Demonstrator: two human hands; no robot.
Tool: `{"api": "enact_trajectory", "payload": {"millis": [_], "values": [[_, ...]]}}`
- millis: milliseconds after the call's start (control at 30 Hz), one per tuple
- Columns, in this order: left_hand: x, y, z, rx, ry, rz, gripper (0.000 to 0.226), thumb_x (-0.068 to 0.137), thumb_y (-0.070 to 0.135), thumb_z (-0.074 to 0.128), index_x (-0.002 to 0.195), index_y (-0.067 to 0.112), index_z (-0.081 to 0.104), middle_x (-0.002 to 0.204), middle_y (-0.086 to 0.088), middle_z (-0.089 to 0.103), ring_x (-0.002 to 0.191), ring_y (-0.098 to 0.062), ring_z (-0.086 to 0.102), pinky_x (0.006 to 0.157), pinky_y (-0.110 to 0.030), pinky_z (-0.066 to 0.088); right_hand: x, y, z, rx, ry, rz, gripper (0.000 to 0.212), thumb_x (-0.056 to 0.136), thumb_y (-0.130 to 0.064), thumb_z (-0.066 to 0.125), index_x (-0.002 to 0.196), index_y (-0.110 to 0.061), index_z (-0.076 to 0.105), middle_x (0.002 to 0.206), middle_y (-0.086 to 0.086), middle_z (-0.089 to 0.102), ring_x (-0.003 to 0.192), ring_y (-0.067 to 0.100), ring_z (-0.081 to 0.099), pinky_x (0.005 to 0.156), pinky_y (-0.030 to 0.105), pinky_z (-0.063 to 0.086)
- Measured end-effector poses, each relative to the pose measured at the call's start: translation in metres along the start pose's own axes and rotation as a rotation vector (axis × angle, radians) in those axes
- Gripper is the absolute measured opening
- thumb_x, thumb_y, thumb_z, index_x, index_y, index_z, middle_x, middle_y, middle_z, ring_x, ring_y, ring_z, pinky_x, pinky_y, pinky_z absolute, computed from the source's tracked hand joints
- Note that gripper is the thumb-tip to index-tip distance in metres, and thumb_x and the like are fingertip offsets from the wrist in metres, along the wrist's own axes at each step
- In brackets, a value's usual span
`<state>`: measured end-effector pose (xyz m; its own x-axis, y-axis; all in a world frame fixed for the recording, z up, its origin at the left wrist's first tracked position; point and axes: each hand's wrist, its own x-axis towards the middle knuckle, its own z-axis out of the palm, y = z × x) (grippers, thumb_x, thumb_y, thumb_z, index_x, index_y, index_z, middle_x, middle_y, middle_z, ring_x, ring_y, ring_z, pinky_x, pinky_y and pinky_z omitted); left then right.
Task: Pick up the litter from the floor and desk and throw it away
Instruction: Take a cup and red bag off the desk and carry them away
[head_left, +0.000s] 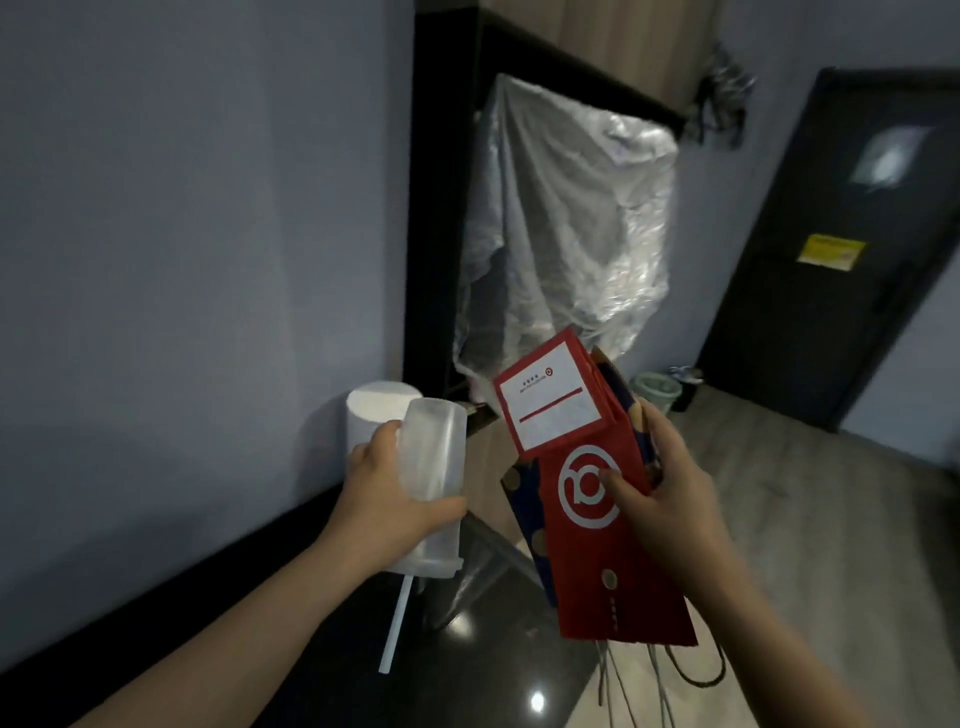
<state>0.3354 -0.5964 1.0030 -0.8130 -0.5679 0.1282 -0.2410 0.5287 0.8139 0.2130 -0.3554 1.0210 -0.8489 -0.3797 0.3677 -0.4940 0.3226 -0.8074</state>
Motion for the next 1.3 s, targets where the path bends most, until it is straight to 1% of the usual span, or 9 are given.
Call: {"api": "enact_trajectory", "payload": {"millis": [100, 267, 400, 533, 633, 833, 1000, 1167, 1300], "values": [[0.02, 0.045, 0.036, -0.03, -0.065, 0.114, 0.1, 0.057, 0.049, 0.078, 0.137, 0.038, 0.019, 0.121, 0.008, 0.031, 0.099, -0.011, 0.041, 0.073, -0.028, 0.037, 0.003, 0.011, -0.056, -0.041, 0.128, 0.014, 0.075, 0.084, -0.023, 0.069, 0.136, -0.058, 0.028, 0.092, -0.025, 0.062, 0.082, -0.016, 0.063, 0.048, 0.008, 0.047], [0.055, 0.126, 0.114, -0.042, -0.133, 0.255, 0.109, 0.048, 0.056, 0.076, 0.14, 0.035, 0.021, 0.132, 0.001, 0.033, 0.1, -0.012, 0.038, 0.081, -0.027, 0.034, 0.016, 0.042, -0.15, -0.129, 0.311, -0.007, 0.066, 0.084, -0.021, 0.069, 0.132, -0.051, 0.035, 0.093, -0.027, 0.059, 0.083, -0.018, 0.061, 0.048, 0.006, 0.046], [0.081, 0.186, 0.192, -0.107, -0.18, 0.338, 0.113, 0.034, 0.065, 0.065, 0.136, 0.039, 0.024, 0.123, 0.006, 0.034, 0.1, -0.01, 0.04, 0.08, -0.026, 0.036, 0.037, 0.076, -0.228, -0.202, 0.426, -0.006, 0.062, 0.085, -0.019, 0.069, 0.134, -0.042, 0.039, 0.096, -0.024, 0.06, 0.084, -0.016, 0.062, 0.05, 0.008, 0.049], [0.11, 0.235, 0.272, -0.147, -0.216, 0.373, 0.112, 0.035, 0.063, 0.066, 0.137, 0.039, 0.024, 0.125, 0.007, 0.034, 0.101, -0.009, 0.039, 0.08, -0.024, 0.034, 0.069, 0.117, -0.302, -0.263, 0.49, -0.007, 0.06, 0.085, -0.016, 0.07, 0.132, -0.04, 0.041, 0.096, -0.025, 0.06, 0.082, -0.019, 0.061, 0.05, 0.003, 0.045], [0.131, 0.263, 0.325, -0.16, -0.22, 0.376, 0.107, 0.039, 0.059, 0.069, 0.134, 0.039, 0.025, 0.116, 0.01, 0.029, 0.099, -0.009, 0.039, 0.078, -0.022, 0.034, 0.098, 0.151, -0.346, -0.301, 0.494, 0.013, 0.061, 0.085, -0.016, 0.07, 0.133, -0.04, 0.04, 0.097, -0.025, 0.058, 0.075, -0.008, 0.065, 0.05, 0.005, 0.046], [0.188, 0.29, 0.409, -0.138, -0.271, 0.371, 0.098, 0.048, 0.05, 0.077, 0.133, 0.039, 0.028, 0.121, 0.003, 0.039, 0.099, -0.014, 0.042, 0.077, -0.027, 0.035, 0.162, 0.218, -0.396, -0.305, 0.493, 0.046, 0.06, 0.086, -0.019, 0.069, 0.134, -0.041, 0.039, 0.099, -0.028, 0.056, 0.082, -0.016, 0.062, 0.05, 0.004, 0.045], [0.269, 0.309, 0.463, -0.125, -0.274, 0.378, 0.097, 0.045, 0.054, 0.071, 0.131, 0.041, 0.028, 0.12, 0.007, 0.037, 0.094, -0.014, 0.046, 0.072, -0.026, 0.038, 0.237, 0.276, -0.41, -0.323, 0.502, 0.082, 0.061, 0.086, -0.022, 0.069, 0.137, -0.039, 0.037, 0.099, -0.026, 0.055, 0.075, -0.006, 0.063, 0.048, 0.004, 0.045], [0.362, 0.325, 0.514, -0.153, -0.335, 0.387, 0.091, 0.045, 0.054, 0.071, 0.126, 0.041, 0.032, 0.116, 0.008, 0.044, 0.086, -0.004, 0.048, 0.061, -0.014, 0.036, 0.316, 0.325, -0.424, -0.321, 0.524, 0.17, 0.06, 0.086, -0.028, 0.069, 0.132, -0.046, 0.036, 0.097, -0.027, 0.056, 0.071, -0.01, 0.063, 0.047, 0.005, 0.045], [0.427, 0.35, 0.561, -0.146, -0.361, 0.384, 0.095, 0.041, 0.057, 0.068, 0.128, 0.04, 0.032, 0.115, 0.008, 0.041, 0.089, -0.008, 0.049, 0.067, -0.024, 0.04, 0.381, 0.363, -0.442, -0.354, 0.531, 0.208, 0.061, 0.085, -0.031, 0.069, 0.131, -0.05, 0.034, 0.094, -0.03, 0.054, 0.07, -0.015, 0.062, 0.046, 0.004, 0.043]]}}
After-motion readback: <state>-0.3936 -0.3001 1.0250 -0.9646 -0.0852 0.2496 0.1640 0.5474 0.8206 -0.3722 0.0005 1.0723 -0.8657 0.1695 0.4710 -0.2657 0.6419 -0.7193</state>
